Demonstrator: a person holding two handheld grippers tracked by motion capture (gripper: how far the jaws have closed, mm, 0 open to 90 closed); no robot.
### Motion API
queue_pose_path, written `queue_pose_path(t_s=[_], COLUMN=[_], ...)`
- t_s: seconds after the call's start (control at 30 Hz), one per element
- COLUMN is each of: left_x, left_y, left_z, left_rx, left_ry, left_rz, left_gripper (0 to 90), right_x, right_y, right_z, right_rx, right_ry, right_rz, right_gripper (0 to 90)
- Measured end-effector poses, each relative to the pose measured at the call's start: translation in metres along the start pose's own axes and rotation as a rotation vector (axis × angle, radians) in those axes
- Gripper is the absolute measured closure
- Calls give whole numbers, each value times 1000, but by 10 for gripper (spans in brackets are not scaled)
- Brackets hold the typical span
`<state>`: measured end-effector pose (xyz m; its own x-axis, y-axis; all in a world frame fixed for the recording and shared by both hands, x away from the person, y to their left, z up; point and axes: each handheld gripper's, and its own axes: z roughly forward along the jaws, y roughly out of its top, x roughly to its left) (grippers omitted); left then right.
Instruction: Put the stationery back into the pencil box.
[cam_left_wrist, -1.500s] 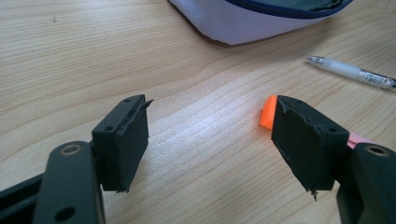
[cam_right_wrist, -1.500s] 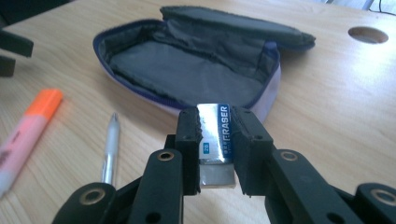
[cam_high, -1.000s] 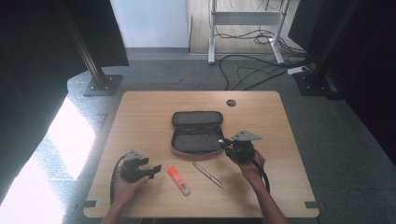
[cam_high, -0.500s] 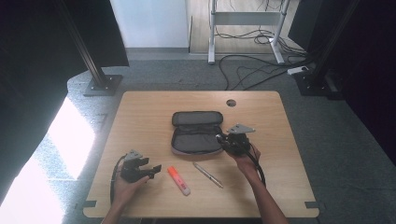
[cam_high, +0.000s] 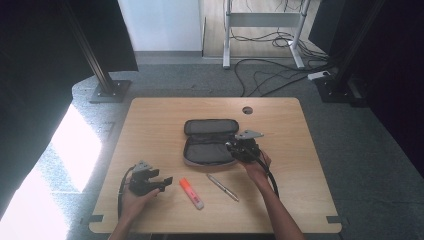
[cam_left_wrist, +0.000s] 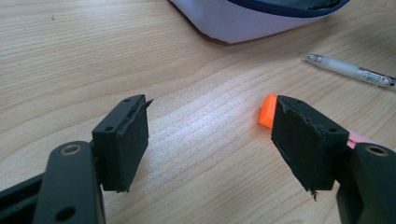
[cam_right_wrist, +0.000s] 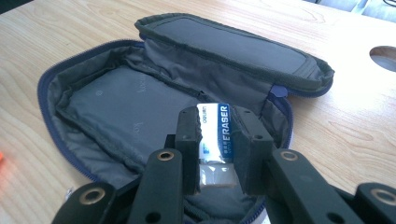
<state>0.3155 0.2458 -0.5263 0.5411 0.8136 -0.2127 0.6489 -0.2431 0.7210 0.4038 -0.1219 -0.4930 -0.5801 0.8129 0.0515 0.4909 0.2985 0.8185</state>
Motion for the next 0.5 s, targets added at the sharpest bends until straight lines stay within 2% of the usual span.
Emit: queue_pose_path(t_s=[0.5], left_x=[0], left_y=[0], left_z=[1], left_rx=[6], left_ry=[-1], left_rz=[2], left_gripper=[282], right_x=[-6], right_y=[-2], right_z=[20], right_rx=[39], right_ry=[-31], right_rz=[9], right_gripper=[725])
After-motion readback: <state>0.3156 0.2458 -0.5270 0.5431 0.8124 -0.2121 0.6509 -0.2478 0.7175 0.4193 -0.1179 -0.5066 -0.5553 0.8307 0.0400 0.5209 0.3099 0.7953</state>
